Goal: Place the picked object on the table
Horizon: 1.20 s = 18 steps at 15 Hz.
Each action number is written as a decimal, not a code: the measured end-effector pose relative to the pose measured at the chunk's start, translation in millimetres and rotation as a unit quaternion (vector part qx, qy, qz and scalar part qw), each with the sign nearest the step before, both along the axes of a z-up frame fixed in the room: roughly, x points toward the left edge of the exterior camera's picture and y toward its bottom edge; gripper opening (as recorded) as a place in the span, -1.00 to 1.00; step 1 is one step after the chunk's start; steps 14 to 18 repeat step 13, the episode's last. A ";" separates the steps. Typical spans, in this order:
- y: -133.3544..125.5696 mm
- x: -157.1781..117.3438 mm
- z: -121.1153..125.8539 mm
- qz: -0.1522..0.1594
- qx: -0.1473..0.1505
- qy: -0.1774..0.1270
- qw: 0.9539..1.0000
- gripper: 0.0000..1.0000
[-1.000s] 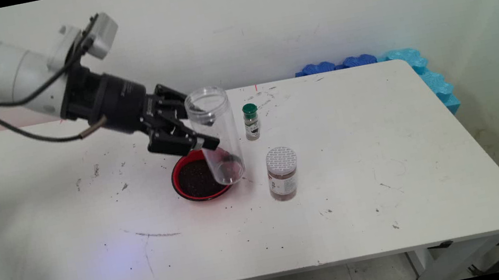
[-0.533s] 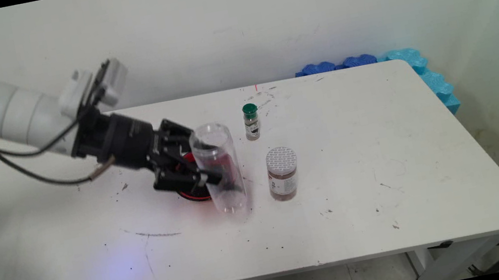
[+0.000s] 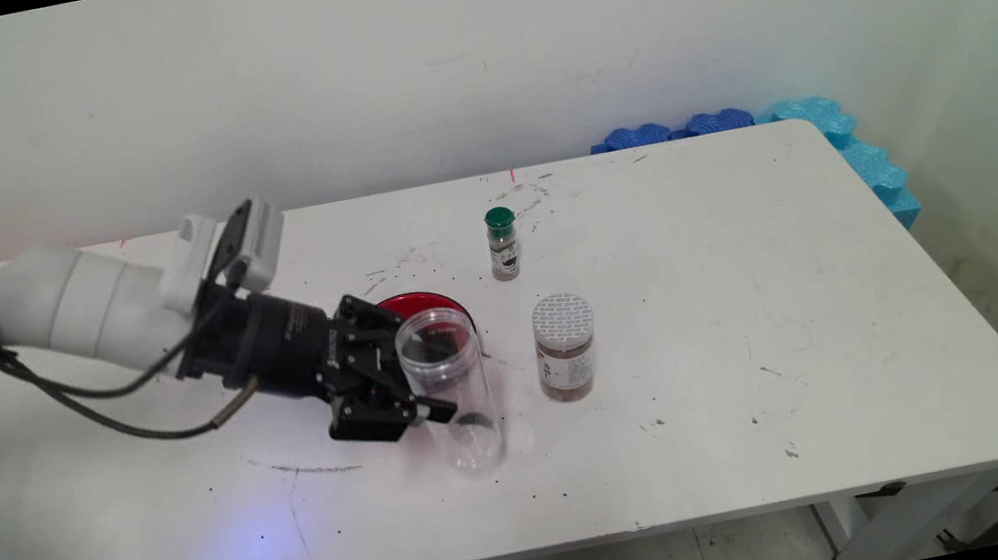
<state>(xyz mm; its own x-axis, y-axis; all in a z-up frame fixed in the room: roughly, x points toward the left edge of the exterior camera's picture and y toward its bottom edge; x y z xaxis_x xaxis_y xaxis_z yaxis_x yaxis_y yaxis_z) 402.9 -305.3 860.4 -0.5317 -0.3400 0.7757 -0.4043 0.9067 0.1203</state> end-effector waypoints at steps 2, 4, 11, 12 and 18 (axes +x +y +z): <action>1.9 -1.0 -10.7 0.003 0.000 -0.001 1.000 -1.00; 3.0 -1.6 -19.0 0.006 0.000 -0.003 1.000 -1.00; 4.7 -4.0 -38.3 0.016 -0.001 -0.003 1.000 1.00; 4.5 -4.3 -39.4 0.017 -0.002 -0.002 1.000 1.00; 4.5 -4.8 -40.6 0.017 -0.002 -0.001 1.000 1.00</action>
